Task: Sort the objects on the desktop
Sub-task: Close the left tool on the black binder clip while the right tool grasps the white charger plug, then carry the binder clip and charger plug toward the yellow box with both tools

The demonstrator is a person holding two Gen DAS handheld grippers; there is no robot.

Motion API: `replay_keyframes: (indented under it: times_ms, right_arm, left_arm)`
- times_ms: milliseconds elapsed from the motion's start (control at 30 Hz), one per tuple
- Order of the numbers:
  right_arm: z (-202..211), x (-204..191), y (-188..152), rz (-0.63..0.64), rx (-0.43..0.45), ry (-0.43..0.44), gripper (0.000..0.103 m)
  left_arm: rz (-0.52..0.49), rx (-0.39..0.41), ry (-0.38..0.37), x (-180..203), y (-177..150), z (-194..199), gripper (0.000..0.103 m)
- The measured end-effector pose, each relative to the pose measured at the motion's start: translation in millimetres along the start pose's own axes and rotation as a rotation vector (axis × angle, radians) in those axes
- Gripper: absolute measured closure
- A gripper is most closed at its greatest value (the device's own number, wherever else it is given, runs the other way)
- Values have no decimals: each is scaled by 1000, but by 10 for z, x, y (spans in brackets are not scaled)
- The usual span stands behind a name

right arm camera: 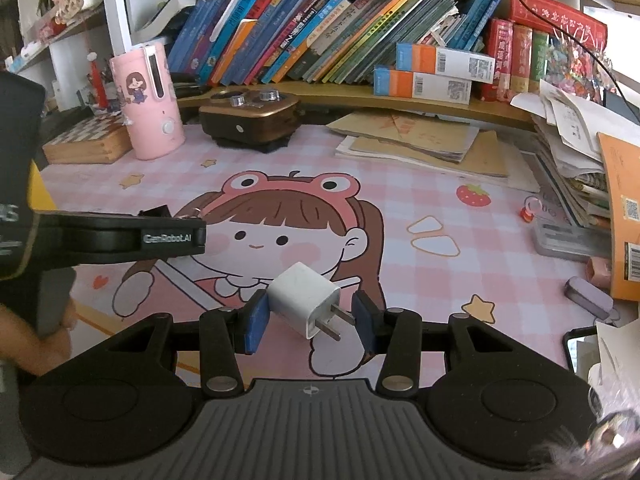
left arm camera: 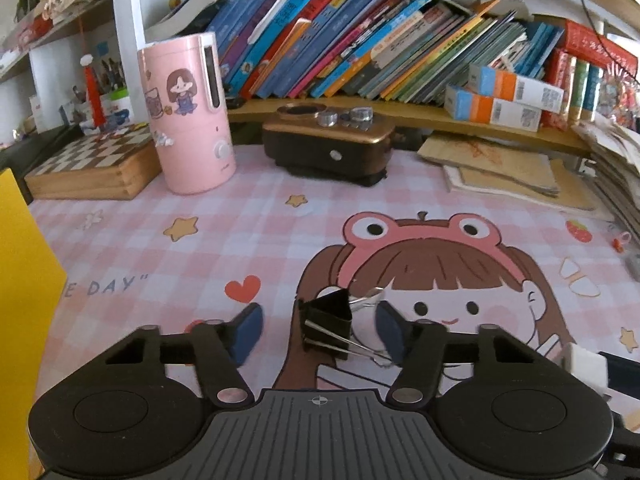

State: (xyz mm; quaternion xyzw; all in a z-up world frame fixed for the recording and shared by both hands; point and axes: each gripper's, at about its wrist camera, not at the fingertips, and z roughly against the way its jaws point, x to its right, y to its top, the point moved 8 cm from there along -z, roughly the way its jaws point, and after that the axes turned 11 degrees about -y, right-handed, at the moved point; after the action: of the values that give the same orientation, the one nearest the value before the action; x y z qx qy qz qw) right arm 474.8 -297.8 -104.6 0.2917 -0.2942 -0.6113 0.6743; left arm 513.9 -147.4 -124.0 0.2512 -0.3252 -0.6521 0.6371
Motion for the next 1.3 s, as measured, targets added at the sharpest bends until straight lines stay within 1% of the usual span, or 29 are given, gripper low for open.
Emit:
replay_keyframes:
  times_ms: [33,67,100,300,500,667,900,1100,1300]
  right_arm:
    - [12,-4,3,0,0,4,61]
    - [21,-8,2,0,0,8,61]
    - [31,-13,4,0,0,12,61]
    - [91,-20,3,-6,2,25,61]
    - [168,-29,7,-10,9,31,61]
    - [296,-57,11,-5,18,41,61]
    - [570,-152,-61,17,3,82,61]
    - [809,-313,-137,49,-22,133,61]
    - [1079,-580,-227,107,-35,196,61]
  left_arm:
    - [2,-4,-5,-5,-4,-2,66]
    - [3,-7,-17,-3,-4,-1,77]
    - [1,-10,-27,3,-3,7,80]
    - [-29,27,-58,61,50,171,80]
    - [-7,68,-111,110,102,466,80]
    - [23,105,-156,92,66,800,80]
    - [93,119,-181,-86,-181,1323,80]
    - [144,132,-175,-297,-392,1720,80]
    - [191,158,-155,-529,-597,2095,80]
